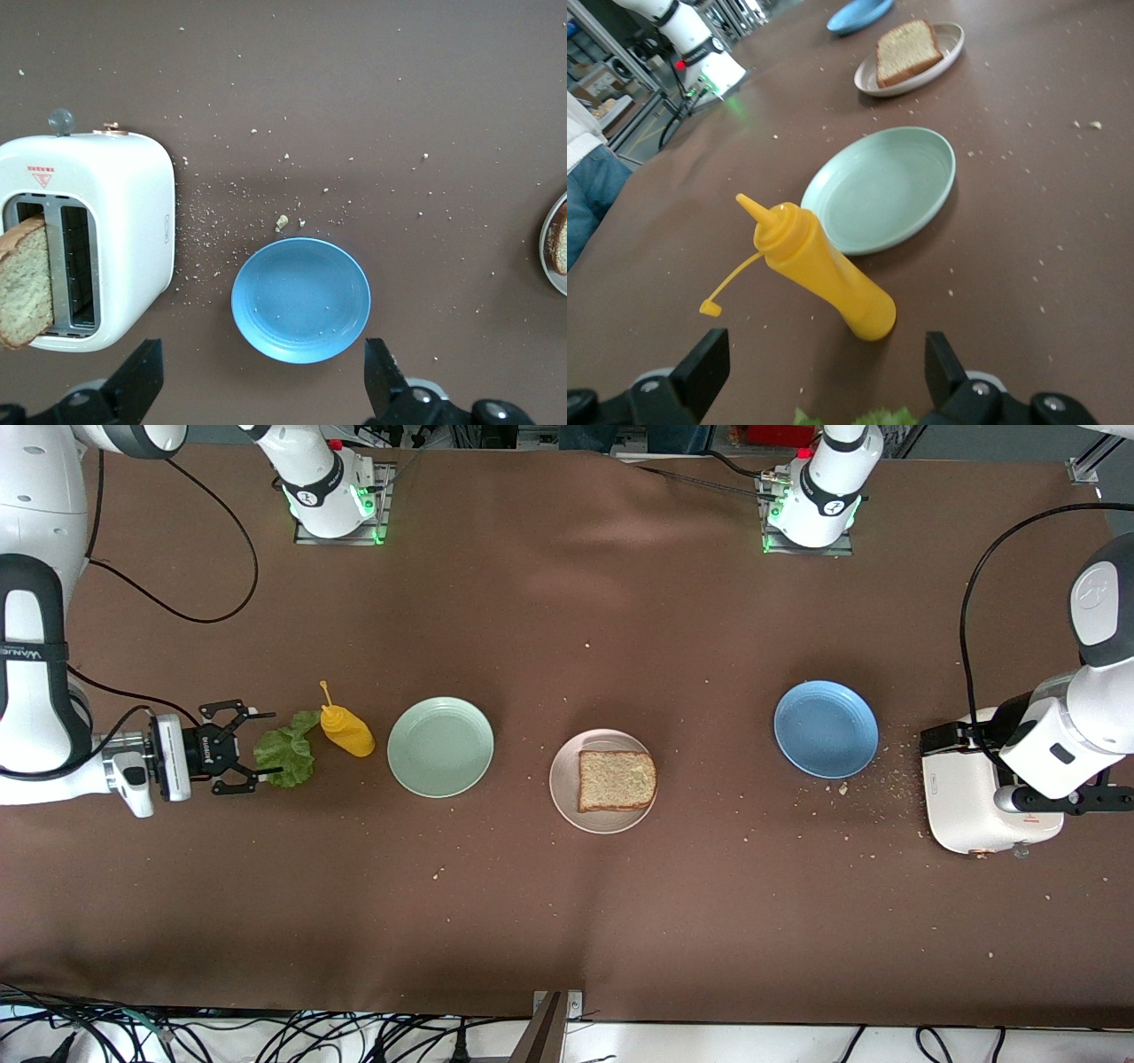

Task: Make sandwich in beige plate with both arms
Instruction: 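Grasp the green lettuce leaf with the right gripper and lift it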

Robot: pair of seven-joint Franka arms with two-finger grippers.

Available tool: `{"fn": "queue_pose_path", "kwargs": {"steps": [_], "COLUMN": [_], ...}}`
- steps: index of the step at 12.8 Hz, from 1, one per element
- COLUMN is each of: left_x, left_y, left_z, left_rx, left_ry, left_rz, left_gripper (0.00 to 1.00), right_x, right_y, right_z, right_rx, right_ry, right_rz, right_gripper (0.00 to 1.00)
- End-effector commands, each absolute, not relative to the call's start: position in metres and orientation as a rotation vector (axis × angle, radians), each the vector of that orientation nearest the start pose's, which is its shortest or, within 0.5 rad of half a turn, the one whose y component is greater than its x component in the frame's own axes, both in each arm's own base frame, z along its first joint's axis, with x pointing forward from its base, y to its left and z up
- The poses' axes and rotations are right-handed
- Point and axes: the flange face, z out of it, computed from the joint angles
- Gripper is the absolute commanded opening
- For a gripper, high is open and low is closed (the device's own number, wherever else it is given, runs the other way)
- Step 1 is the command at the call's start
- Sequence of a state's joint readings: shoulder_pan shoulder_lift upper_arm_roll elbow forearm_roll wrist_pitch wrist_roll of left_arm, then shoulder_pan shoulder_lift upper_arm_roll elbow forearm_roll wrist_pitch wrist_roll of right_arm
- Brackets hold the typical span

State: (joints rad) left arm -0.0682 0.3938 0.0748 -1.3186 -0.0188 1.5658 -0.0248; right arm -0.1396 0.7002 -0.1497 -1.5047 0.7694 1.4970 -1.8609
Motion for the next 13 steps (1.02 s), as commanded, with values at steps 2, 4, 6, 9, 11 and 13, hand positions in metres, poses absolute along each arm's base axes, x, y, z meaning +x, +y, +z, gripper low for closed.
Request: {"fn": "queue_pose_path", "kwargs": {"steps": [2, 4, 6, 9, 11, 13], "left_x": [0.659, 0.659, 0.659, 0.659, 0.659, 0.659], "left_y": [-0.008, -0.008, -0.008, -0.008, -0.008, -0.008], "left_z": [0.503, 0.503, 0.503, 0.503, 0.503, 0.503], "left_rx": [-3.091, -3.091, -3.091, -3.091, -3.091, -3.091], "left_ry": [-0.022, -0.022, -0.022, -0.022, -0.022, -0.022], "left_rz": [0.23, 0.23, 0.23, 0.23, 0.23, 0.23], "left_gripper": [1.0, 1.0, 1.0, 1.0, 1.0, 1.0], "right_x": [0.642, 0.641, 0.638, 0.631, 0.626, 0.623], "right_y": [-0.107, -0.109, -0.113, -0.101, -0.091, -0.075], "right_z": [0.265, 0.261, 0.252, 0.218, 0.197, 0.187], "right_rx": [-2.121, -2.272, -2.408, -2.597, -2.679, -2.75], "right_ry": [-1.242, -1.127, -1.024, -0.877, -0.784, -0.685], "right_rz": [-0.036, 0.116, 0.239, 0.334, 0.358, 0.407], "right_gripper": [0.98, 0.98, 0.98, 0.98, 0.98, 0.95]}}
